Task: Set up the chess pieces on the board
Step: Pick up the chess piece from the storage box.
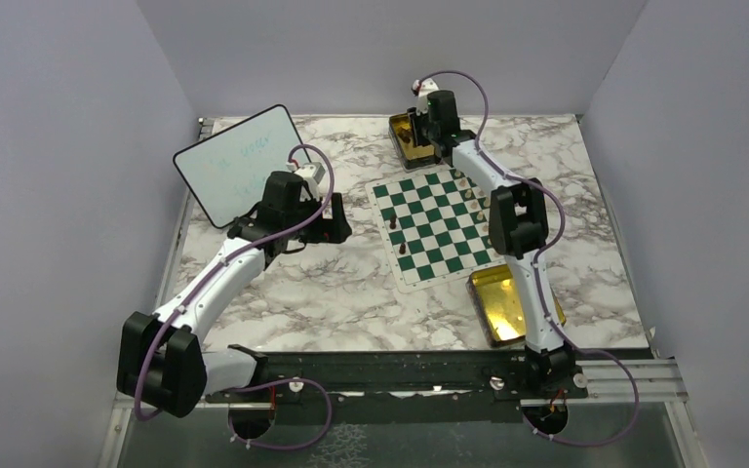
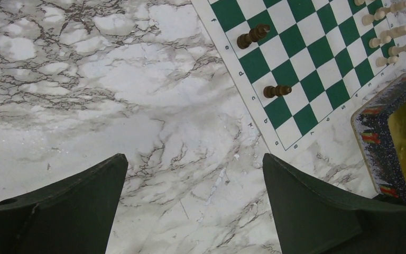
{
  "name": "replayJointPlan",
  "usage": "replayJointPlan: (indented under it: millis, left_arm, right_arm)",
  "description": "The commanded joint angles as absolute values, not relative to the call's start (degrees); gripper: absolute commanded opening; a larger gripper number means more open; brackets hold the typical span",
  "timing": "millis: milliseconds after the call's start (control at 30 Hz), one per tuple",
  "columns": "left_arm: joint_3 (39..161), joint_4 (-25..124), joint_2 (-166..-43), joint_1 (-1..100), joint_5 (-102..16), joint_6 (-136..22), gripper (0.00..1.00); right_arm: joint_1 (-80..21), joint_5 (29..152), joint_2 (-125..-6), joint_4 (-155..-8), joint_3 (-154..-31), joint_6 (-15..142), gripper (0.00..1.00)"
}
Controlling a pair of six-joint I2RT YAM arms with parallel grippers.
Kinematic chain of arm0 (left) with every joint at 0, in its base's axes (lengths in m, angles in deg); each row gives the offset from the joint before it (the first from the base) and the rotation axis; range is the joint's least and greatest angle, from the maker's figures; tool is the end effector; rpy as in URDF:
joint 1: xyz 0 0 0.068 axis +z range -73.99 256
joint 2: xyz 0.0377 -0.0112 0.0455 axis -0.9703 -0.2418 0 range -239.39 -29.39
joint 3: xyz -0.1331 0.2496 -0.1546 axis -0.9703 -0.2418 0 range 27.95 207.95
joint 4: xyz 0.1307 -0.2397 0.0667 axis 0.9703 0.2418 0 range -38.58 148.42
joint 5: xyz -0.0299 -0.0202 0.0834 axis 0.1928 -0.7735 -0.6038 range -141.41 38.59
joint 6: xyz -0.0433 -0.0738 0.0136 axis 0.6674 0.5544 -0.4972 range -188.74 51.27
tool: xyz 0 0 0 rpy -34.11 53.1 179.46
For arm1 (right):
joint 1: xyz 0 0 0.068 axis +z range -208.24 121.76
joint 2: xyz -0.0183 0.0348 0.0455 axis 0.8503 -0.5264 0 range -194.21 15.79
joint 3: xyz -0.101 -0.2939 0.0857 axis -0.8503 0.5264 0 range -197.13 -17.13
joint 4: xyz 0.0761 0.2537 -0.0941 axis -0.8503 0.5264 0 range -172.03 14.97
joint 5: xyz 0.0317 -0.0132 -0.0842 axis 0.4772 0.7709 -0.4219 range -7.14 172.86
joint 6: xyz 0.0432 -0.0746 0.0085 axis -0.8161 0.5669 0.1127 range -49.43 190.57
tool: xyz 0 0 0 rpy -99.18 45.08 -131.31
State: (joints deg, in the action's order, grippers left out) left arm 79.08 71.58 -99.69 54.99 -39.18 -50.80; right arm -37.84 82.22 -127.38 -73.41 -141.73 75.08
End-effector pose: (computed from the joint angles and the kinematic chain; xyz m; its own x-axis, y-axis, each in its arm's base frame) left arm 0.2739 -0.1226 0.2851 -0.7179 -0.0465 -0.6946 0.2968 0.8821 -0.3658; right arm 0.6350 0.2351 0.2057 -0.4003 -0.2327 -0.8863 -0.3719 0.9253 -0.0750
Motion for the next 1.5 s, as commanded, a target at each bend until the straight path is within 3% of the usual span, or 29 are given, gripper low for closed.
replayJointPlan:
  millis: [0, 767, 967, 1333, 1467]
  left_arm:
    - [79.19, 70.14, -100.89, 54.91, -38.5, -50.63, 0.99]
    - [79.78, 70.14, -102.51, 54.91, -37.31, -50.15, 0.99]
    - [80.24, 70.09, -103.65, 54.91, -36.83, -49.84, 0.99]
    - [80.09, 70.13, -103.85, 54.91, -36.44, -49.75, 0.99]
    - [80.11, 70.14, -103.88, 54.93, -36.38, -49.75, 0.99]
  right_arm:
    - [-38.11, 86.85, -130.45, -78.61, -146.54, 75.31, 0.37]
    - [-38.13, 86.07, -139.82, -81.56, -152.94, 73.38, 0.32]
    - [-38.14, 86.42, -140.56, -81.55, -153.29, 73.69, 0.26]
    - [-38.46, 87.87, -140.71, -86.77, -152.28, 74.51, 0.29]
    - [-38.46, 87.83, -141.0, -86.97, -152.49, 74.61, 0.24]
